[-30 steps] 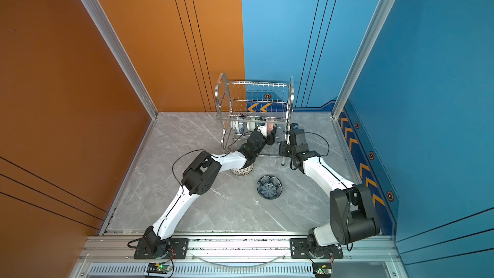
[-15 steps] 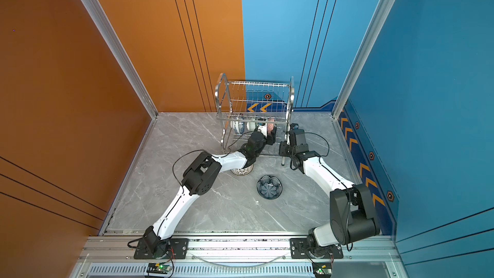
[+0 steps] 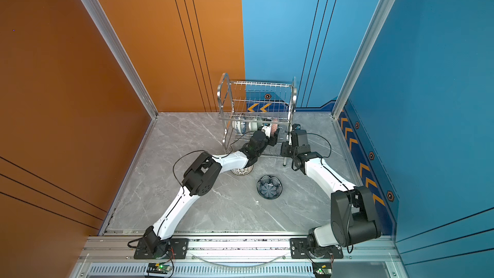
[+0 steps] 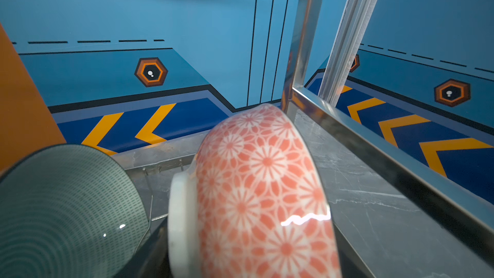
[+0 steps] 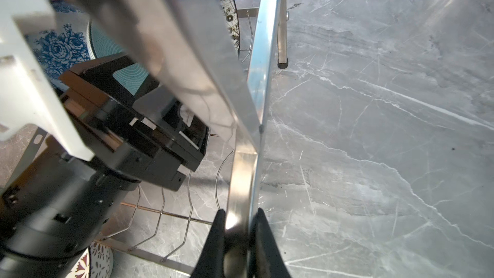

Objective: Load bowls into a dish rack
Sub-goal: Move the dish rack to the top-center of the table.

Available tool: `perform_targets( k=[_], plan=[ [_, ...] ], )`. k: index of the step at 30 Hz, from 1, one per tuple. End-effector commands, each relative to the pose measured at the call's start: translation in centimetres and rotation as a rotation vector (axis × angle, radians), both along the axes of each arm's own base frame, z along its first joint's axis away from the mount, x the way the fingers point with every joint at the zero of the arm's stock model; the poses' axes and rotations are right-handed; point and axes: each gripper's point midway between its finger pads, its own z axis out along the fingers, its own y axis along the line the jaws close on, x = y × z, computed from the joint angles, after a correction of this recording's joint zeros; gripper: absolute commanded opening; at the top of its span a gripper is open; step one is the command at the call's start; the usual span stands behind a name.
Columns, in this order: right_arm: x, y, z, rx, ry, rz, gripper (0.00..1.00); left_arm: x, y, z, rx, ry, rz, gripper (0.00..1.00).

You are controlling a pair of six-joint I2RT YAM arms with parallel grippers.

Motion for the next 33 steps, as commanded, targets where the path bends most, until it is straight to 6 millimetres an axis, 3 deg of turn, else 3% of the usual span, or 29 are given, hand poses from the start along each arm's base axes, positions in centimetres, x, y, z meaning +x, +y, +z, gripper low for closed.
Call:
perform_targets(
  k=[1,6,12,21,33],
  plan=[
    [-0.2,1.1,0.8,0.075,-0.02,0.028,0.07,-3.7,-4.8,6.0,-0.072,-0.114,-0.148,0.53],
    [-0.3,1.1,0.5,0.082,-0.015,0.028,0.07,-3.7,-4.2,6.5,-0.028,-0.147,-0.053,0.54],
    [-0.4,1.0,0.6,0.093,-0.018,0.027,0.07,-2.5,-2.4,5.6,-0.095,-0.086,0.024,0.53],
    [-0.4,1.0,0.6,0.102,-0.019,0.026,0.07,-2.5,-1.5,7.0,-0.109,-0.158,0.027,0.52],
    [-0.5,0.8,0.5,0.103,-0.015,0.023,0.07,-1.6,0.3,7.0,-0.058,-0.198,0.108,0.51]
  ],
)
